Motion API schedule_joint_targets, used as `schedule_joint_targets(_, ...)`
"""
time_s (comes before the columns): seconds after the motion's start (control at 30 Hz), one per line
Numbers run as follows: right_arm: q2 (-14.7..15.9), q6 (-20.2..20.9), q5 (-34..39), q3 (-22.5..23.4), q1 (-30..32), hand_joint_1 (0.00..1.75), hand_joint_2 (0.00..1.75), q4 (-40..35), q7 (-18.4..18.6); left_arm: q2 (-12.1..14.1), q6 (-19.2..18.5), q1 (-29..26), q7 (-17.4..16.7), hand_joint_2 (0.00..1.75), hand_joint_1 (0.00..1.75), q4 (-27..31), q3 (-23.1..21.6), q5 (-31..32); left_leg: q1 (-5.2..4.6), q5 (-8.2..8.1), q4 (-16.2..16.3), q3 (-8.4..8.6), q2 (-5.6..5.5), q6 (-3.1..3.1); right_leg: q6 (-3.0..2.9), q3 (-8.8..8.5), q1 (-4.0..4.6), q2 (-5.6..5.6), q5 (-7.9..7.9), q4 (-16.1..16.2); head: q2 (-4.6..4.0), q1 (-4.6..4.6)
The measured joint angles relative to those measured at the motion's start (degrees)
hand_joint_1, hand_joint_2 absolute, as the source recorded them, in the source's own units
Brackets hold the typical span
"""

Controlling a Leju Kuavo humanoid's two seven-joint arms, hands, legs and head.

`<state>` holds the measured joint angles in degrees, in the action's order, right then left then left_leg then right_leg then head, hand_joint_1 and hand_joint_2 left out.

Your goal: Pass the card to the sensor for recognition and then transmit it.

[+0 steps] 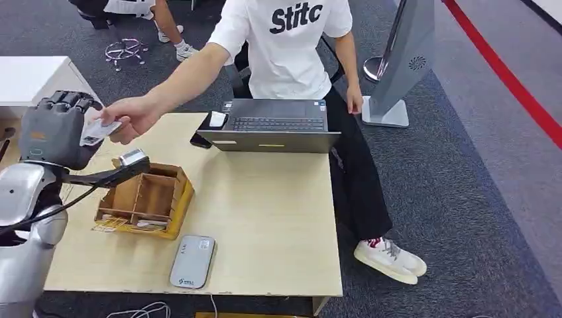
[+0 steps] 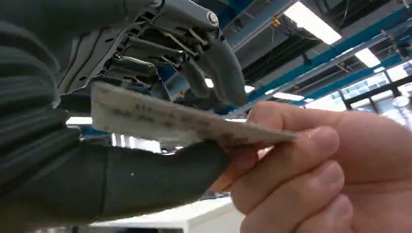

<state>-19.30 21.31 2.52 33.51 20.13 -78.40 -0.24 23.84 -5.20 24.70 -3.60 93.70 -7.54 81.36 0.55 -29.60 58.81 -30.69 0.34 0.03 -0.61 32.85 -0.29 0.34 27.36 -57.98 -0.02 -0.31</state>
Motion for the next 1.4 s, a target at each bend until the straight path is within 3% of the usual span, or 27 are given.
schedule_joint_targets(0.2,-0.02,1.81,-1.38,1.49,-0.88,0.0,1.75,2.06,-0.76,3.15,0.63,2.53,-3.5,1.75,1.75,-3.08,-0.97,7.79,0.02,0.0,0.0,-0.05,0.05,-0.01,-0.03,0.06,0.02,0.08,-0.01,-0.02,0.0,0.04)
schedule_joint_targets(0.43,-0.02,1.9,-1.55,2.34,-1.1,0.0,1.75,3.1,-1.38,3.83,3.84,1.61,-1.97,1.75,1.75,-4.46,-0.73,8.36,0.01,0.0,-0.01,-0.12,0.02,-0.01,-0.03,0.07,0.01,0.02,-0.01,-0.01,0.0,0.07)
schedule_joint_targets(0.67,-0.02,0.77,-0.77,2.34,-0.57,0.0,1.75,3.32,-2.03,0.63,7.89,-5.39,2.69,1.75,1.75,-0.77,1.07,4.38,-0.01,-0.01,0.0,-0.11,0.01,0.0,-0.02,0.07,-0.01,0.02,-0.01,0.01,0.0,0.07)
schedule_joint_targets(0.77,-0.02,0.46,-0.44,2.32,-0.21,0.0,1.75,3.3,-2.03,-0.63,8.15,-8.14,3.21,1.75,1.75,1.4,1.13,3.9,0.0,-0.01,0.0,-0.13,0.02,0.0,-0.02,0.09,-0.01,0.01,-0.01,0.01,0.0,0.11)
schedule_joint_targets(0.9,-0.02,-1.13,0.78,2.14,0.23,0.0,1.75,3.15,-2.05,-2.48,9.68,-12.06,6.83,1.75,1.75,5.1,1.26,1.65,-0.01,-0.03,-0.01,-0.11,0.02,-0.02,-0.03,0.08,-0.01,0.02,0.0,0.01,0.0,0.04)
schedule_joint_targets(1.1,-0.04,-2.1,1.13,1.73,0.88,0.0,1.75,2.8,-2.29,-5.02,11.02,-20.9,8.65,1.75,1.75,10.27,-3.33,0.69,-0.01,-0.06,-0.01,-0.13,0.03,0.01,0.01,0.1,-0.01,0.03,0.03,0.02,0.0,0.09)
schedule_joint_targets(1.4,-0.04,-0.7,-1.01,2.27,0.03,0.0,1.75,3.0,-2.51,-5.55,8.96,-25.35,9.79,1.75,1.75,9.29,-9.31,0.25,0.0,-0.05,-0.01,-0.1,0.02,0.01,0.01,0.05,0.0,0.0,0.02,0.02,0.0,0.07)
